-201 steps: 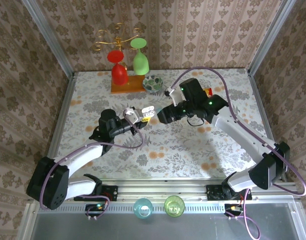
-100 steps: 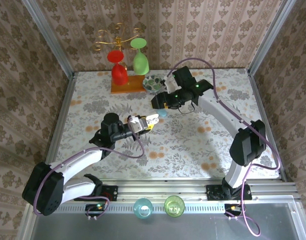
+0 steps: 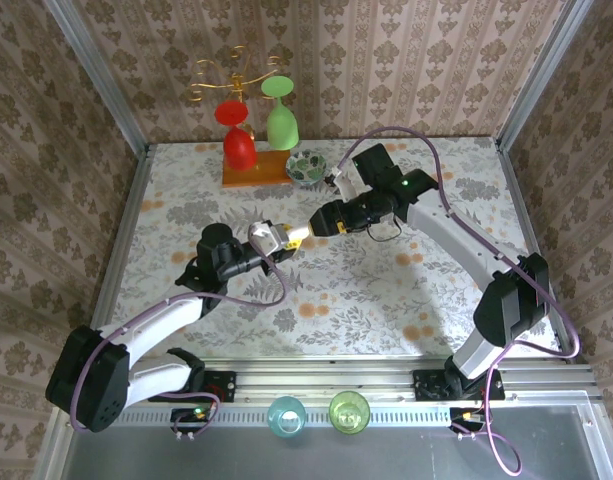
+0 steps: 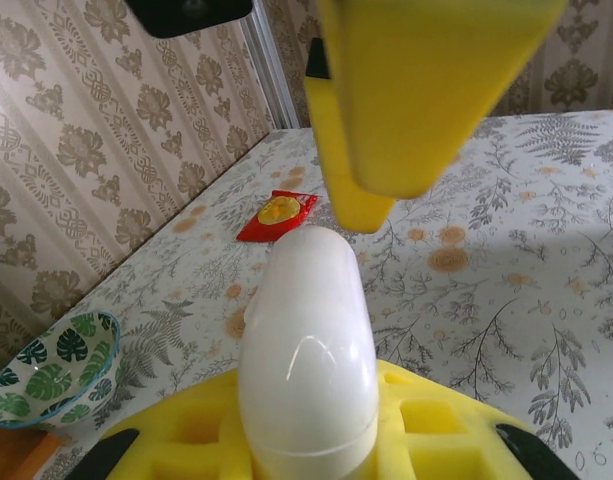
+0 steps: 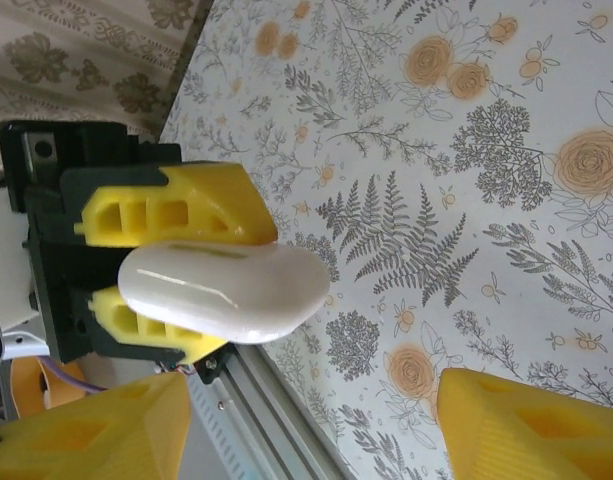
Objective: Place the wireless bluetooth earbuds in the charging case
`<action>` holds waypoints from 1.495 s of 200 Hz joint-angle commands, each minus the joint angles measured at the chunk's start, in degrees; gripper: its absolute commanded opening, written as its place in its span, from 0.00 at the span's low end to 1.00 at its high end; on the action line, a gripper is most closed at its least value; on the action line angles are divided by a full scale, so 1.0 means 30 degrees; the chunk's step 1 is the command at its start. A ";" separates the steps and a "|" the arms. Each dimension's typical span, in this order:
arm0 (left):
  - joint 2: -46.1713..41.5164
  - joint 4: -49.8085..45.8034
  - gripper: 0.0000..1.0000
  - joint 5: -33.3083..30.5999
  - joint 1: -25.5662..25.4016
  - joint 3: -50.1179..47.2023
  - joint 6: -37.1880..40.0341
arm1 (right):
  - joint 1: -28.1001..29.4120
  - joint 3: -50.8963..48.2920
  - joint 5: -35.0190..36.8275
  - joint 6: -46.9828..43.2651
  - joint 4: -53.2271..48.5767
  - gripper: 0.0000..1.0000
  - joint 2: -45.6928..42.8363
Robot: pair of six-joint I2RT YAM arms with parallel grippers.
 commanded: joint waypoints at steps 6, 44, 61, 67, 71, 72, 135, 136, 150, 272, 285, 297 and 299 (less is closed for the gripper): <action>-0.0241 0.1356 0.11 0.0990 0.0441 0.0415 -0.2100 | 0.0116 -0.0674 0.0531 -0.1754 0.0272 0.69 -0.1314; 0.0343 0.2882 0.12 0.5581 0.1242 0.0459 -0.4636 | 0.0601 -0.4195 0.0680 -0.5607 0.5578 0.72 -0.4315; 0.0676 0.3930 0.12 0.7221 0.1287 0.0523 -0.5231 | 0.1008 -0.6189 -0.0072 -0.9060 0.7707 0.71 -0.5590; 0.0789 0.4065 0.12 0.7848 0.1280 0.0608 -0.5239 | 0.1140 -0.6706 -0.0493 -1.0204 0.8106 0.70 -0.5835; 0.0860 0.4099 0.12 0.8207 0.1261 0.0663 -0.5251 | 0.1230 -0.6938 -0.0721 -1.0829 0.8323 0.70 -0.5951; 0.0881 0.4100 0.12 0.8275 0.1260 0.0685 -0.5252 | 0.1243 -0.6990 -0.0784 -1.0971 0.8376 0.70 -0.5963; 0.1239 0.3999 0.11 0.9828 0.1024 0.0868 -0.4649 | 0.1692 -0.6151 -0.2191 -1.2684 0.8357 0.54 -0.4863; 0.1246 0.3992 0.11 0.9832 0.1024 0.0876 -0.4644 | 0.1679 -0.6142 -0.2193 -1.2675 0.8334 0.54 -0.4833; 0.1228 0.3840 0.11 0.9946 0.1024 0.0942 -0.4667 | 0.1695 -0.5937 -0.2080 -1.2546 0.8204 0.51 -0.4775; 0.0702 0.2486 0.97 0.6564 0.1236 0.0219 -0.2578 | 0.1021 -0.7907 0.0648 -0.9702 1.0161 0.21 -0.4511; 0.0609 0.1227 1.00 0.5143 0.1200 0.0002 -0.1170 | 0.0613 -0.8497 0.1973 -0.7326 1.1144 0.19 -0.4504; 0.0728 0.0768 1.00 0.3488 0.1120 -0.0445 -0.0010 | 0.0238 -0.9164 0.2991 -0.4835 1.2089 0.19 -0.4471; 0.0763 0.0763 1.00 0.3218 0.1099 -0.0533 0.0130 | 0.0188 -0.9294 0.3196 -0.4336 1.2303 0.19 -0.4421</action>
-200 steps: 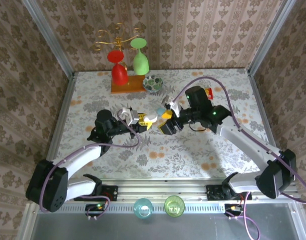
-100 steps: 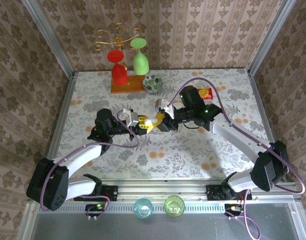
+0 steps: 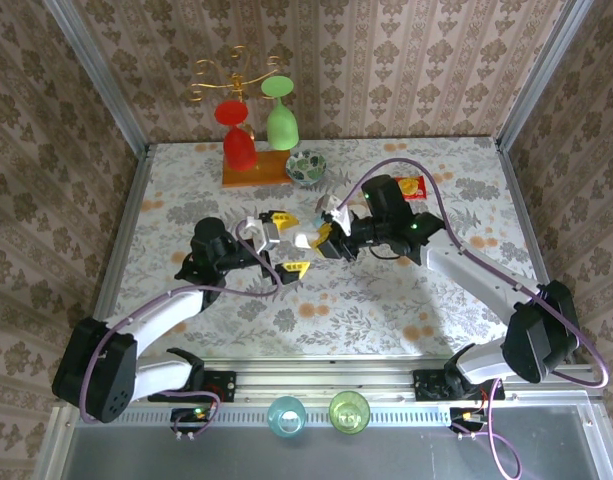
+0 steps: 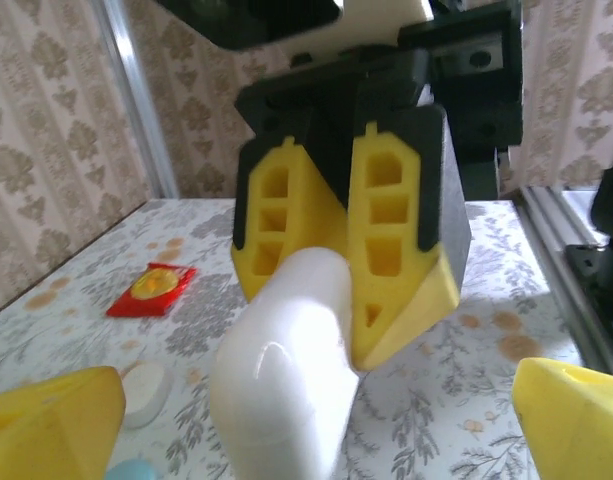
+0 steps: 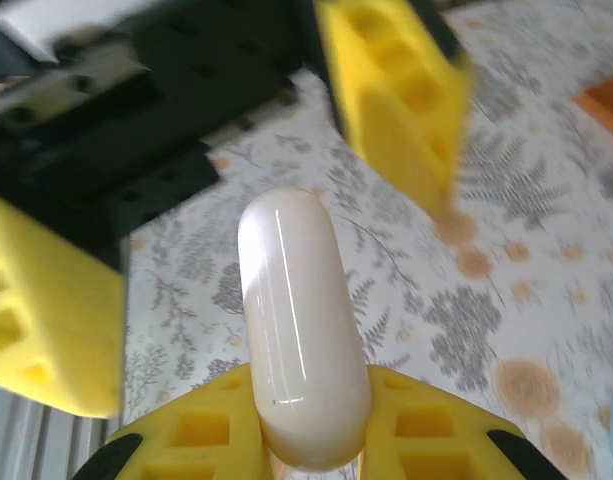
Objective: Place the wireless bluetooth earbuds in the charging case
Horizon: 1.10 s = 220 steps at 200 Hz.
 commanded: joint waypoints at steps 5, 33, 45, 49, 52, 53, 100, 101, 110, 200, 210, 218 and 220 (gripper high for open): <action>-0.0132 -0.1417 1.00 -0.3625 -0.0119 -0.0923 0.3170 | -0.0914 -0.1457 0.3310 0.6378 0.2843 0.17 -0.0094; 0.0363 -0.1835 1.00 -0.4417 -0.0291 -0.1240 0.4081 | -0.1532 -0.2378 0.5967 1.2328 0.2793 0.15 0.0771; 0.0623 -0.2897 1.00 -0.4712 -0.0552 -0.0976 0.4816 | -0.1891 -0.2751 0.6283 1.4083 0.2529 0.16 0.1392; 0.0713 -0.3404 1.00 -0.5100 -0.0676 -0.0860 0.5117 | -0.2027 -0.2922 0.6147 1.4523 0.2564 0.16 0.1564; 0.0790 -0.3804 1.00 -0.5214 -0.0764 -0.0752 0.5387 | -0.2094 -0.3022 0.6075 1.4860 0.2598 0.16 0.1727; 0.0823 -0.3958 1.00 -0.5256 -0.0794 -0.0706 0.5494 | -0.2105 -0.3083 0.6043 1.4956 0.2621 0.16 0.1783; 0.1990 -0.8328 1.00 -0.5900 -0.1844 0.0789 0.7627 | -0.2833 -0.4169 0.5132 1.7117 0.3642 0.18 0.4203; 0.2009 -0.8315 1.00 -0.5906 -0.1846 0.0782 0.7625 | -0.2841 -0.4170 0.5132 1.7124 0.3670 0.18 0.4237; 0.2111 -0.8277 1.00 -0.5906 -0.1921 0.0789 0.7518 | -0.2896 -0.4226 0.5246 1.7211 0.3783 0.19 0.4664; 0.0807 -0.5362 1.00 -0.7571 -0.0991 0.0249 0.3478 | -0.3489 -0.4771 0.7550 1.6245 0.3609 0.60 0.4729; 0.0269 -0.4668 1.00 -0.8380 -0.0464 -0.0027 0.2790 | -0.3522 -0.4755 0.8409 1.5608 0.3155 0.67 0.3920; -0.0218 -0.4354 1.00 -0.9139 -0.0017 -0.0225 0.2406 | -0.3577 -0.4761 0.9160 1.5180 0.2852 0.70 0.3221; -0.0343 -0.4312 1.00 -0.9371 0.0074 -0.0244 0.2290 | -0.3565 -0.4757 0.9405 1.5112 0.2769 0.71 0.3063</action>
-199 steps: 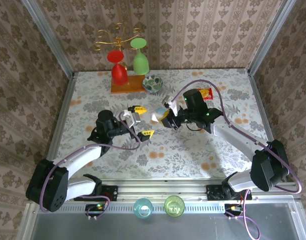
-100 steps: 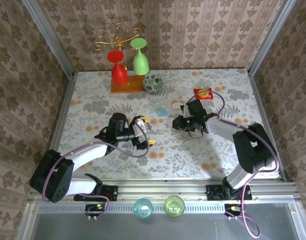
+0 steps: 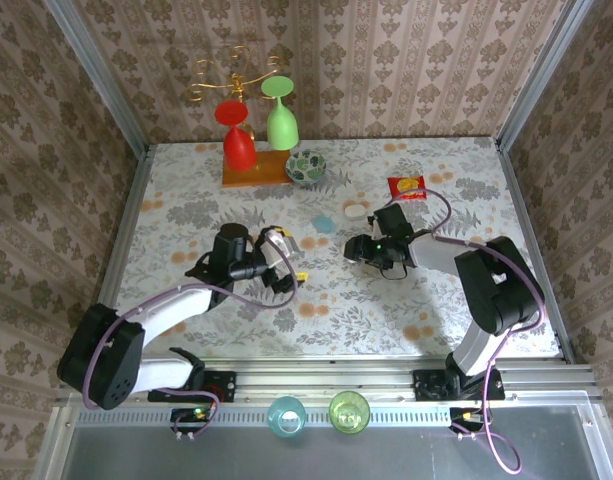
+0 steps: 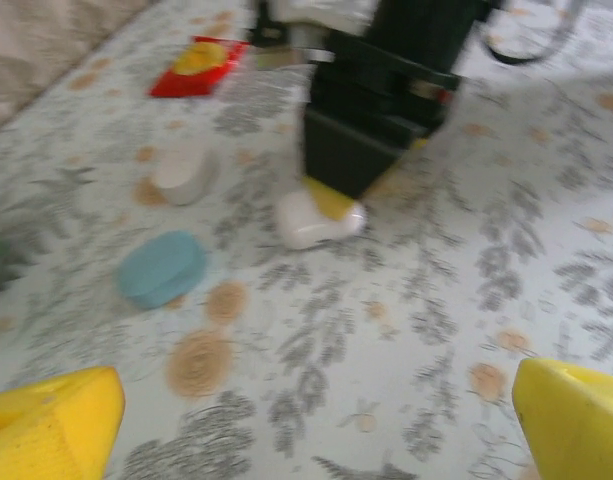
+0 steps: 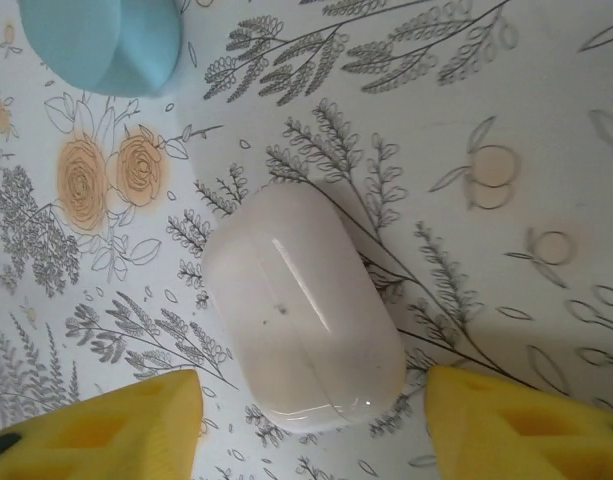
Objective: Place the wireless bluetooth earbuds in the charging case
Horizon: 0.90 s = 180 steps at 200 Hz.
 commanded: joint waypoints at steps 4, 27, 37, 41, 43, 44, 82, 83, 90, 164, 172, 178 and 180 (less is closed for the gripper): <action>-0.1733 0.2004 1.00 -0.2858 0.1204 -0.0496 -0.2519 | -0.0194 -0.0079 0.3244 -0.1559 -0.1162 0.75 -0.2596; -0.3422 0.1800 1.00 -0.6376 0.1605 -0.0864 -0.2639 | -0.0396 -0.0402 0.5847 -0.3227 -0.1173 0.88 -0.5146; -0.3944 0.1484 1.00 -0.8713 0.1604 -0.0971 -0.2730 | -0.0530 -0.0723 0.7245 -0.4081 -0.0770 0.93 -0.6489; -0.4091 0.1374 1.00 -0.9417 0.1604 -0.1036 -0.2709 | -0.0612 -0.0904 0.7693 -0.4507 -0.0566 0.94 -0.7020; -0.4148 0.1349 1.00 -0.9697 0.1604 -0.1082 -0.2682 | -0.0659 -0.1010 0.7932 -0.4718 -0.0427 0.96 -0.7264; -0.4177 0.1345 1.00 -0.9827 0.1897 -0.1109 -0.2662 | -0.0672 -0.1042 0.8011 -0.4773 -0.0350 0.96 -0.7382; -0.4614 0.1893 1.00 -1.3002 0.3751 -0.2484 -0.3678 | -0.1892 -0.3366 1.1722 -0.9280 0.3140 0.99 -1.0892; -0.4615 0.1954 1.00 -1.3047 0.3805 -0.2542 -0.3688 | -0.1918 -0.3451 1.1766 -0.9398 0.3279 0.99 -1.0910; -0.4591 0.2236 1.00 -1.3227 0.4160 -0.2884 -0.3960 | -0.2270 -0.4103 1.2299 -1.0043 0.4257 1.00 -1.1185; 0.0123 0.9291 1.00 -1.0046 0.8972 -0.5064 -0.6733 | -0.6736 -0.9750 0.9892 -1.0330 1.5199 1.00 -0.7565; 0.0993 0.9623 1.00 -1.0143 0.9012 -0.4749 -0.6472 | -0.7001 -0.9578 0.9380 -1.0072 1.5086 1.00 -0.7438; 0.1334 0.9546 1.00 -1.0188 0.9016 -0.4391 -0.6274 | -0.7317 -0.9437 0.8639 -0.9826 1.5037 1.00 -0.7245; 0.1353 0.9259 1.00 -1.0102 0.9016 -0.4301 -0.6254 | -0.7403 -0.9391 0.8469 -0.9718 1.5127 1.00 -0.7122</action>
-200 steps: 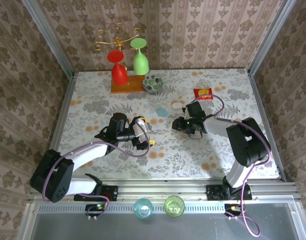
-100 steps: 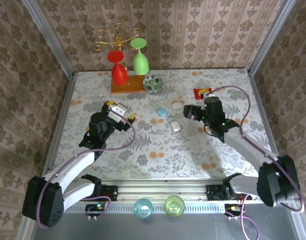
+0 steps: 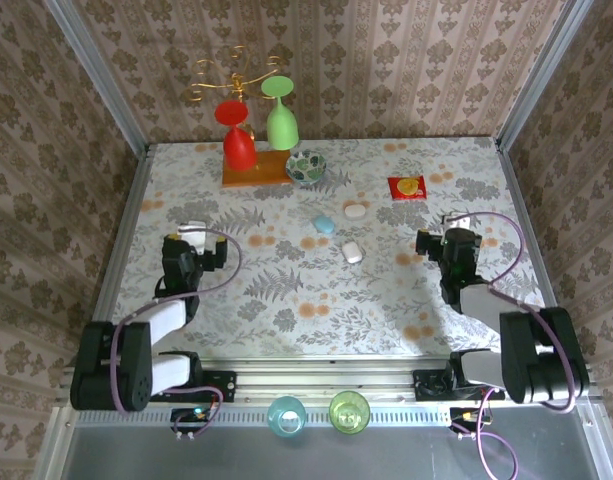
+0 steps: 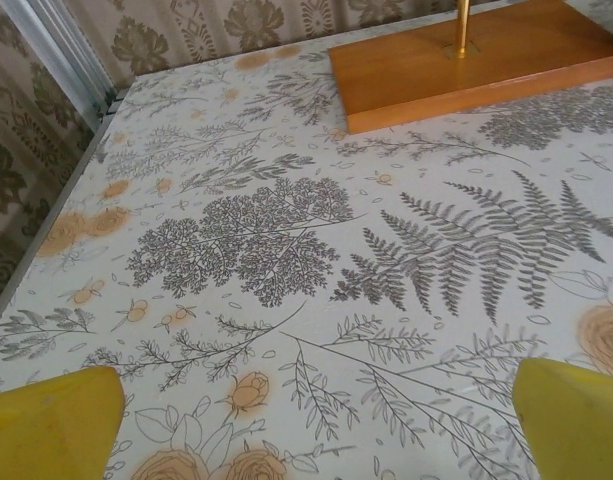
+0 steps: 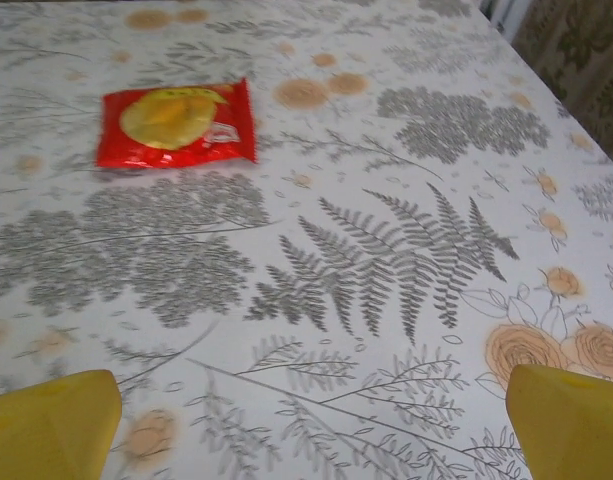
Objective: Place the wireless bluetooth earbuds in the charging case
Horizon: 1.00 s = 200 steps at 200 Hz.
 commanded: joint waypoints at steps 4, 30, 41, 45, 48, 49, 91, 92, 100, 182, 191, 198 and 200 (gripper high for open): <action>0.1363 0.1862 1.00 0.0999 0.0264 0.1025 -0.0373 | -0.0987 0.0155 -0.2323 0.0940 0.3971 1.00 0.0888; 0.3712 0.4442 1.00 0.0872 0.0678 0.1130 -0.0012 | -0.1417 0.0041 -0.4241 0.1031 0.6222 1.00 0.2915; 0.4672 0.5335 1.00 0.1002 0.0908 0.1166 -0.0300 | -0.1400 0.0280 -0.4623 0.0904 0.5729 1.00 0.2947; 0.5002 0.5468 1.00 0.1115 0.0957 0.1249 -0.0312 | -0.1400 0.0324 -0.4620 0.0917 0.5725 1.00 0.2961; 0.5287 0.5554 1.00 0.1255 0.0995 0.1335 -0.0262 | -0.1400 0.0379 -0.4630 0.0903 0.5554 1.00 0.2974; 0.5330 0.5608 1.00 0.1296 0.1004 0.1364 -0.0237 | -0.1400 0.0400 -0.4633 0.0896 0.5513 1.00 0.2974; 0.5827 0.3902 1.00 0.1377 0.1608 0.2380 -0.1005 | -0.1097 0.0710 -0.5253 0.0252 0.6531 1.00 0.4790; 0.5849 0.3947 1.00 0.1372 0.1618 0.2370 -0.0961 | -0.1097 0.0710 -0.5253 0.0252 0.6531 1.00 0.4790; 0.5844 0.4049 1.00 0.1394 0.1620 0.2359 -0.0928 | -0.0850 0.0577 -0.5041 0.0079 0.7362 1.00 0.4989; 0.5857 0.4051 1.00 0.1141 0.1380 0.2361 -0.0714 | -0.0699 0.0860 -0.4723 -0.0019 0.6173 1.00 0.4668; 0.5844 0.4047 1.00 0.1153 0.1368 0.2375 -0.0690 | -0.0712 0.0873 -0.4694 0.0002 0.6125 1.00 0.4664; 0.5847 0.3994 1.00 0.1162 0.1365 0.2390 -0.0689 | -0.0697 0.0861 -0.4666 -0.0020 0.6172 1.00 0.4655; 0.5851 0.3993 1.00 0.1162 0.1365 0.2404 -0.0683 | -0.0682 0.0882 -0.4665 -0.0013 0.6166 1.00 0.4670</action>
